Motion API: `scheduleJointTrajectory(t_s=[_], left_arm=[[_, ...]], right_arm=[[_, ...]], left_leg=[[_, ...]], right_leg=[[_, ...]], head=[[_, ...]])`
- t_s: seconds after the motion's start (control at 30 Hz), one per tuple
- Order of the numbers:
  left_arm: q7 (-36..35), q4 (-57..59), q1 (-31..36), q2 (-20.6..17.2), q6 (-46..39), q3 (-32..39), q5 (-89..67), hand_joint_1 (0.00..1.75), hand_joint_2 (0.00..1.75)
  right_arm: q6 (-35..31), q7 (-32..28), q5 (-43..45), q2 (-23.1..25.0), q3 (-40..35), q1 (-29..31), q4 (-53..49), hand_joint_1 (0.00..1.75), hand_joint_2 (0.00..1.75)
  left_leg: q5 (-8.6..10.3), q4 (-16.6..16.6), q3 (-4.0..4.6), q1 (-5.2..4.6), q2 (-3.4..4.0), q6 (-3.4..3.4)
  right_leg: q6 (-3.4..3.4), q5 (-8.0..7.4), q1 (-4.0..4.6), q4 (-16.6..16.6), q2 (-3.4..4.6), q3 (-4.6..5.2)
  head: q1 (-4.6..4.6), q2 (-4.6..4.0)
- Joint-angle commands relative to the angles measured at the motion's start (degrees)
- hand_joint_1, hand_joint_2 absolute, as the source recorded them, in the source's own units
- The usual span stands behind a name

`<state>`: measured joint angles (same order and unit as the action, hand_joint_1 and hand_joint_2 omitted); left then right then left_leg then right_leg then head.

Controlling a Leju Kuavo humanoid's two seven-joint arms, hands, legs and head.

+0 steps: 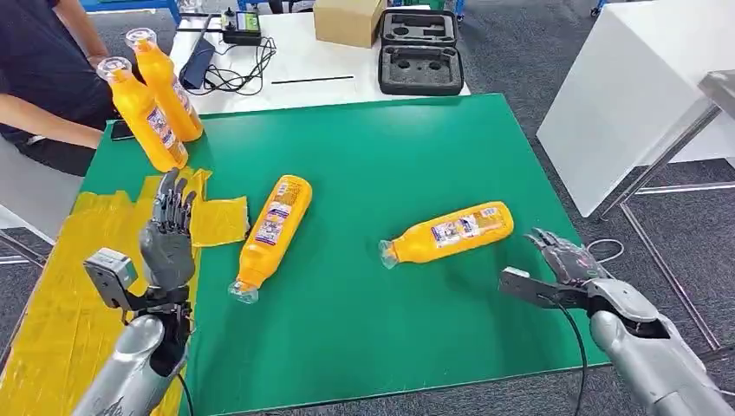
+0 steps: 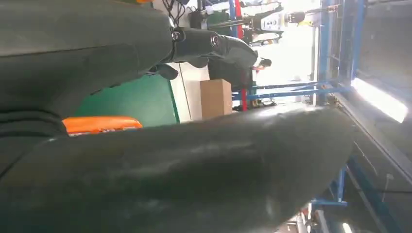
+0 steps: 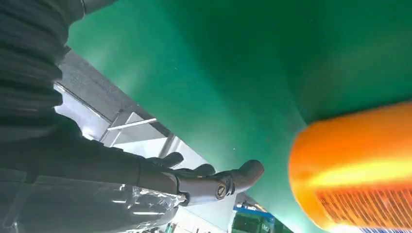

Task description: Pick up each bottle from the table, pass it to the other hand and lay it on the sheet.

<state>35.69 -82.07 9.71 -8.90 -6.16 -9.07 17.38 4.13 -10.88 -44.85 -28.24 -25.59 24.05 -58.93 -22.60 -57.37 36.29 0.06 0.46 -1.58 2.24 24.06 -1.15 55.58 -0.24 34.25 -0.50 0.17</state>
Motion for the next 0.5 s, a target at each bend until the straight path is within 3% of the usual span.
scheduleJointTrajectory(t_s=[0.03, 0.1, 0.13, 0.3, 0.5], left_arm=[[-0.17, 2.23, 1.71, 0.04, -0.54, -2.62, -0.74, 0.0, 0.0], [-0.7, 2.22, 2.22, 0.25, -0.38, -2.44, -1.07, 0.0, 0.0], [-0.77, 2.21, 2.36, 0.21, -0.37, -2.36, -1.13, 0.0, 0.0], [0.32, 0.93, -0.45, -1.93, -0.68, -1.0, -0.65, 0.0, 0.0], [0.87, 0.96, -1.2, -2.02, -0.77, -0.85, -0.29, 0.0, 0.0]], right_arm=[[-5.99, 0.6, -2.37, 1.07, -1.91, 4.89, 4.18, 0.0, 1.75], [-6.36, 1.36, -1.32, -0.86, -0.81, 3.77, -0.28, 0.0, 1.75], [-6.16, 1.76, -1.11, -1.69, -0.42, 3.4, -1.85, 0.0, 0.0], [-8.51, 1.81, 2.32, -6.01, 6.85, -1.86, -16.72, 0.0, 0.0], [-9.54, -0.12, 3.18, -3.72, 7.87, 0.04, -15.43, 0.0, 0.0]], left_leg=[[-0.18, -0.01, -0.4, 0.06, 0.09, 0.13], [-0.12, -0.06, -0.16, 0.02, 0.09, 0.08], [-0.17, -0.08, -0.25, 0.02, 0.06, 0.1], [-0.13, -0.1, -0.19, 0.02, -0.2, 0.06], [-0.03, 0.02, -0.04, -0.02, 0.02, 0.03]], right_leg=[[-0.18, 0.1, 0.06, -0.02, 0.15, -0.37], [-0.11, 0.05, 0.02, 0.05, 0.14, -0.13], [-0.14, 0.11, 0.02, 0.07, 0.12, -0.23], [-0.13, 0.2, 0.0, 0.08, -0.17, -0.25], [-0.07, 0.01, -0.01, -0.02, 0.06, -0.05]], head=[[-0.02, 0.0], [-0.02, 0.0], [-0.04, 0.0], [0.0, 0.0], [0.0, 0.0]])
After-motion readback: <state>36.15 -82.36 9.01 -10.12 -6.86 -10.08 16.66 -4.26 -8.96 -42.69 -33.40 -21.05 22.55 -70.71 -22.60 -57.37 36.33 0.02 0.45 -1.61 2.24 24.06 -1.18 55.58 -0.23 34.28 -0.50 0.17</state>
